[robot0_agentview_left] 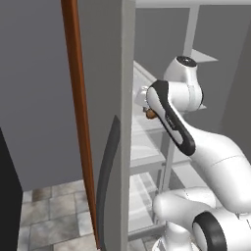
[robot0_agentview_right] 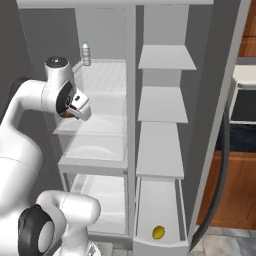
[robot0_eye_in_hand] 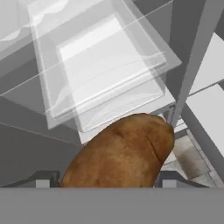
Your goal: Take the lemon and potato from the fridge shelf and place them in the freezer drawer to begin freezing them.
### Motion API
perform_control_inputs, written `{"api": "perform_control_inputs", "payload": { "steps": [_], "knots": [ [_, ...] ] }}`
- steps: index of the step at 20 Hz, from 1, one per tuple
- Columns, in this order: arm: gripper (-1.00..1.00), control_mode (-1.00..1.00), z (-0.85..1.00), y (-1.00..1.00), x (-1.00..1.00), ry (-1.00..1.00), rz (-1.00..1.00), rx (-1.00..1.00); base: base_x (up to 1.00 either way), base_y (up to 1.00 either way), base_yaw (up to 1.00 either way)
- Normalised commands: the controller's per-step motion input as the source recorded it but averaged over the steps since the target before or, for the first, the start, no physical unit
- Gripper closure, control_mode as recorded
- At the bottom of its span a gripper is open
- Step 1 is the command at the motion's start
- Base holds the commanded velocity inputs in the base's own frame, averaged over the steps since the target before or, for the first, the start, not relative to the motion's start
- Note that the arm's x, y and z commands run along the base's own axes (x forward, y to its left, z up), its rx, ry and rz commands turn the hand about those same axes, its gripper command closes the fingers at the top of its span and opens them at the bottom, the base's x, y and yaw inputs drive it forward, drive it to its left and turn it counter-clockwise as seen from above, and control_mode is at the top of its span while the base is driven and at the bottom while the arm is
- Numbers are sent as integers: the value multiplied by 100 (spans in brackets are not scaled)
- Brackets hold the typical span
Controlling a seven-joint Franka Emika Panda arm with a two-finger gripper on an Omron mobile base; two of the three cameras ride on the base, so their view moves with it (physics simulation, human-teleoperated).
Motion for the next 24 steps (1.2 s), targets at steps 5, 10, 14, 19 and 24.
{"api": "perform_control_inputs", "payload": {
  "steps": [5, 10, 14, 19, 24],
  "knots": [
    [100, 100, 0, 0, 0, 0, 0, 0, -99, 6, -18],
    [100, 100, 0, 0, 0, 0, 0, 0, -95, -23, -39],
    [100, 100, 0, 0, 0, 0, 0, 0, -68, -15, -44],
    [100, -100, -35, -71, 0, 20, -25, -3, 0, 0, 0],
    [100, -100, -76, -73, 69, 28, -17, 0, 0, 0, 0]
  ]
}}
